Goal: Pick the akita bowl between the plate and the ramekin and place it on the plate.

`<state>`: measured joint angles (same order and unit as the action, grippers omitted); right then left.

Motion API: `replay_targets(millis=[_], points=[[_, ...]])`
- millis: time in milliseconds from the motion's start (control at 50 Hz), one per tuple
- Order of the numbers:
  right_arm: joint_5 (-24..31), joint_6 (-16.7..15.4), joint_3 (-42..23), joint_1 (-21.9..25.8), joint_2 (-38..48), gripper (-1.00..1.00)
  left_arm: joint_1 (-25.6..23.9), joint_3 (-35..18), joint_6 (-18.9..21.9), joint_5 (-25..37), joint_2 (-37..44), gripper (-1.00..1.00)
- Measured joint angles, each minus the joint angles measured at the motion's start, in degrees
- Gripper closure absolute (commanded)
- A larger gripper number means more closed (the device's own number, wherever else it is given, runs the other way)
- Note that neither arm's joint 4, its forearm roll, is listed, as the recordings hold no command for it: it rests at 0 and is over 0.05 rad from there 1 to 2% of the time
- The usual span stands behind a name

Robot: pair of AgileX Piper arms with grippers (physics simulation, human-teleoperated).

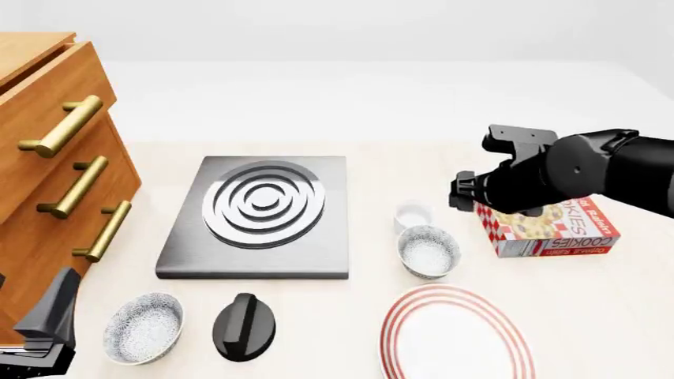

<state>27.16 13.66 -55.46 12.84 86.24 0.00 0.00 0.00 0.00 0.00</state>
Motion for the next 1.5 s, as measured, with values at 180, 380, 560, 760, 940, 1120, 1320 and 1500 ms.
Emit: replay_targets(millis=[180, 380, 560, 760, 940, 1120, 1320, 1500], points=[[-2.6, 0.3, 2.5, -1.0, 1.4, -1.00, 0.0, 0.0, 0.0, 0.0, 0.0, -1.00], [-4.3, 0.2, 4.6, -1.6, 2.1, -1.00, 0.0, 0.0, 0.0, 0.0, 0.0, -1.00], [-5.2, 0.1, 5.6, -1.8, 2.5, -1.00, 0.0, 0.0, 0.0, 0.0, 0.0, -1.00], [-6.5, 0.3, 6.3, -1.3, 3.7, -1.00, 0.0, 0.0, 0.0, 0.0, 0.0, -1.00], [-6.8, 0.1, 6.2, -0.7, 4.5, -1.00, 0.0, 0.0, 0.0, 0.0, 0.0, -1.00], [-7.1, -0.4, 6.1, -0.3, 5.5, -1.00, 0.0, 0.0, 0.0, 0.0, 0.0, -1.00], [-8.4, -0.3, 7.3, 0.4, 6.8, -1.00, 0.0, 0.0, 0.0, 0.0, 0.0, -1.00], [-9.8, 0.0, 8.8, 1.0, 7.8, -1.00, 0.0, 0.0, 0.0, 0.0, 0.0, -1.00]])
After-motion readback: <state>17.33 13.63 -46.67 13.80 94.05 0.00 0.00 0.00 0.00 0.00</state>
